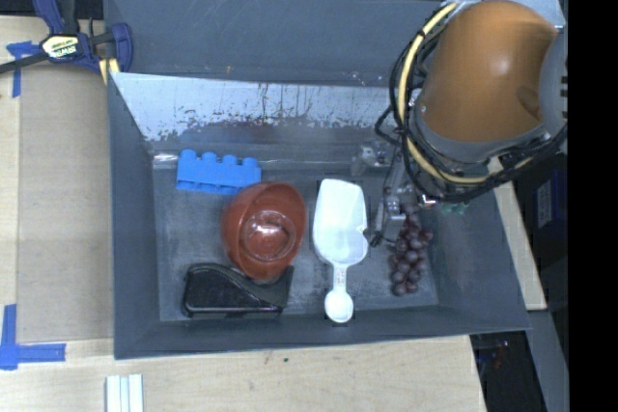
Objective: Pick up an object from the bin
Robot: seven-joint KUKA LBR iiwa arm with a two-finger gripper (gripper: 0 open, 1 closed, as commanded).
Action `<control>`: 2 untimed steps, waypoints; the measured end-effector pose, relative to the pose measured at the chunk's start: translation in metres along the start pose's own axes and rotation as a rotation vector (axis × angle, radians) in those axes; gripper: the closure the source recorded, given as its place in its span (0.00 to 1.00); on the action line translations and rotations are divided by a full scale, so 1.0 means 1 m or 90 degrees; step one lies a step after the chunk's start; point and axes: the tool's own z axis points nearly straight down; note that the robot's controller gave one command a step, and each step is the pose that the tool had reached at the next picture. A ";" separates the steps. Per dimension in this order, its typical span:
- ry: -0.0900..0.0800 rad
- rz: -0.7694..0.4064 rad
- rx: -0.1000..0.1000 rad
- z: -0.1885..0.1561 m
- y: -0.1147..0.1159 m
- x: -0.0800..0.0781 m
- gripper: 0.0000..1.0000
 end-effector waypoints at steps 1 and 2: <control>0.000 0.000 0.000 0.000 0.000 0.000 0.00; 0.000 -0.200 0.002 0.017 -0.079 0.002 0.00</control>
Offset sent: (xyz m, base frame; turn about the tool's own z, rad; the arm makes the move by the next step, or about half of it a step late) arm -0.0025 -0.0745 -0.0171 -0.3218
